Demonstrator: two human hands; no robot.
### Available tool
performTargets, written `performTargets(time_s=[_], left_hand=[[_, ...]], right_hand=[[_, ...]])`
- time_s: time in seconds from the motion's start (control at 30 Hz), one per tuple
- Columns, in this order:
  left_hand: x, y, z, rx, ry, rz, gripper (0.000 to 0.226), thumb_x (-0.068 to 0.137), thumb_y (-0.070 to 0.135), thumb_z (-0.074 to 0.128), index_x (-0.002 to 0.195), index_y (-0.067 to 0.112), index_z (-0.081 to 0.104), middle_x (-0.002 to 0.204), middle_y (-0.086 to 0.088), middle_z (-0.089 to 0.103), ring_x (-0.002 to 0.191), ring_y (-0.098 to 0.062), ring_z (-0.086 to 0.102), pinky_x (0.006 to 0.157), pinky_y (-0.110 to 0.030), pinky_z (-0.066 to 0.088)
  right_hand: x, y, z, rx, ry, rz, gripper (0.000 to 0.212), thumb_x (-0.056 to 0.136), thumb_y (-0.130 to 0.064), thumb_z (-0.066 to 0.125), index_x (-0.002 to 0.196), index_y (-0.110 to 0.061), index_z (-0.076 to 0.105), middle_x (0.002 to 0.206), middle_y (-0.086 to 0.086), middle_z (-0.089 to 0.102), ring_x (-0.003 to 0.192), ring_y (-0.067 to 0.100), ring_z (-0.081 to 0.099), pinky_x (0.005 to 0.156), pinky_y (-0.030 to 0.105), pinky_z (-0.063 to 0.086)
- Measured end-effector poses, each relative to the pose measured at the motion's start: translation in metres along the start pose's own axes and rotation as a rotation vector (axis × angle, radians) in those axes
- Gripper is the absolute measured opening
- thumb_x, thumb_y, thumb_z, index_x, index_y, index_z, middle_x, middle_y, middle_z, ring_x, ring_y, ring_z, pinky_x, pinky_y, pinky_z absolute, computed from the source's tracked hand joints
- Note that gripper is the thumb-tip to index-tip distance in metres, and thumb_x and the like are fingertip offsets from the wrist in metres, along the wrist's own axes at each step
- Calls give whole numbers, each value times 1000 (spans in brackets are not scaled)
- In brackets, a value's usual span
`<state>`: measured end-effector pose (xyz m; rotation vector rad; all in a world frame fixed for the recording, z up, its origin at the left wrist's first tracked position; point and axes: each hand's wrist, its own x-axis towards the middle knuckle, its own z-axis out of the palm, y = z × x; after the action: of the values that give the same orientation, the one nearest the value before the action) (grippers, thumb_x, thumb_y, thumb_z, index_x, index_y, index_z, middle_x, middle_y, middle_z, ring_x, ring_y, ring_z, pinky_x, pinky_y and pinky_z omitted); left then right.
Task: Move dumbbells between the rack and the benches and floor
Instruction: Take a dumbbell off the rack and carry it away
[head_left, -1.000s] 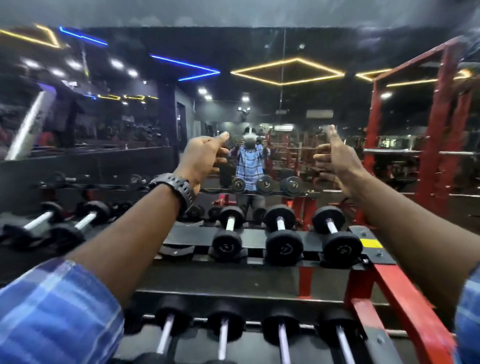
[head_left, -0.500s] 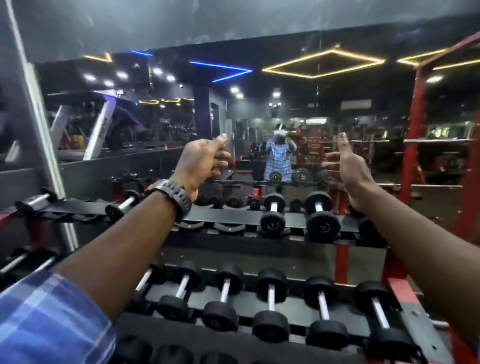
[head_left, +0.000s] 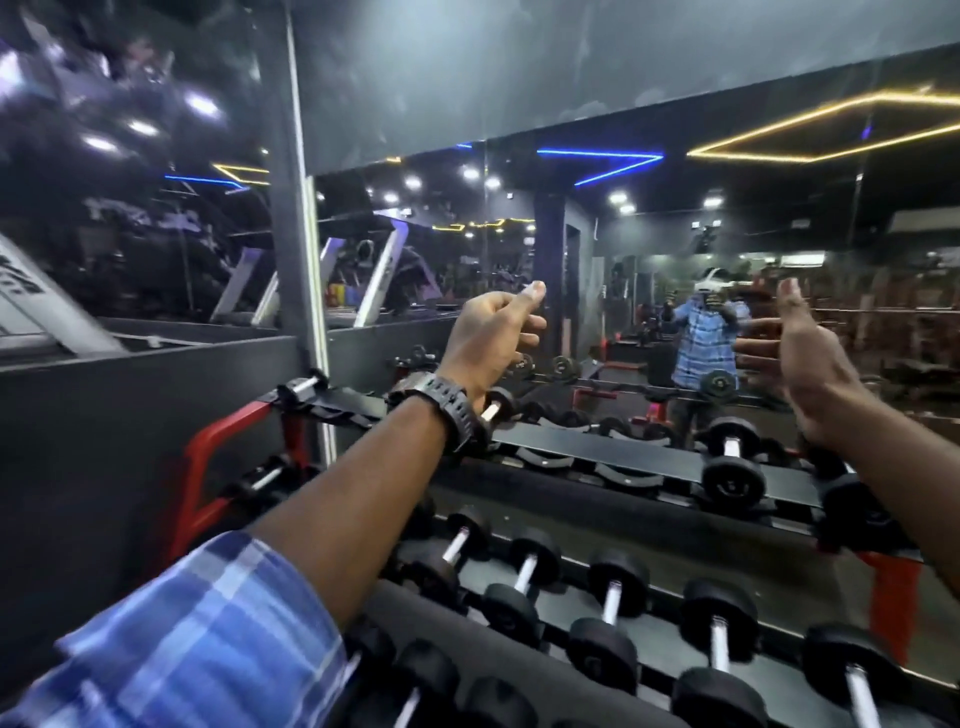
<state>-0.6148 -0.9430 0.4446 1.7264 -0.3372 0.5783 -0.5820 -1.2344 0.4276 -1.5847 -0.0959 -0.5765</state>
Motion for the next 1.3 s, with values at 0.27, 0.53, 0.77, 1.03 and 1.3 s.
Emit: performTargets(time_s=[0.27, 0.53, 0.77, 1.03, 1.3], left_hand=[[-6, -9, -104, 21, 154, -26, 50, 92, 58, 51, 108, 13, 68, 103, -5, 77, 101, -28, 72, 94, -49, 56], [-1, -10, -82, -89, 71, -17, 51, 93, 59, 50, 107, 13, 68, 103, -7, 77, 96, -26, 72, 86, -41, 55], [1, 15, 29, -281, -129, -7, 45, 95, 54, 51, 98, 13, 68, 103, -15, 76, 85, -23, 67, 74, -35, 50], [-40, 62, 167, -429, -411, 20, 51, 99, 51, 48, 108, 5, 68, 107, -17, 74, 89, -26, 68, 80, -39, 52], [-94, 109, 298, -606, -705, 29, 55, 96, 54, 47, 110, 5, 68, 105, -14, 75, 101, -31, 71, 88, -43, 54]], right_hand=[[-23, -15, 124, 11, -178, -24, 82, 81, -81, 27, 112, -15, 64, 108, 11, 70, 101, 29, 66, 87, 46, 51], [-33, -28, 100, 5, -90, -27, 74, 91, -72, 27, 115, -11, 62, 101, 13, 68, 86, 21, 64, 75, 35, 52], [-51, -37, -15, -125, 149, -11, 92, 67, -91, 31, 108, -18, 68, 100, 12, 73, 88, 24, 69, 80, 43, 53], [-95, -59, -153, -255, 399, -15, 91, 77, -85, 28, 126, -16, 60, 107, 6, 71, 100, 24, 66, 93, 47, 51], [-176, -85, -274, -408, 744, 17, 82, 67, -91, 30, 95, -23, 67, 99, 9, 74, 88, 21, 67, 80, 42, 51]])
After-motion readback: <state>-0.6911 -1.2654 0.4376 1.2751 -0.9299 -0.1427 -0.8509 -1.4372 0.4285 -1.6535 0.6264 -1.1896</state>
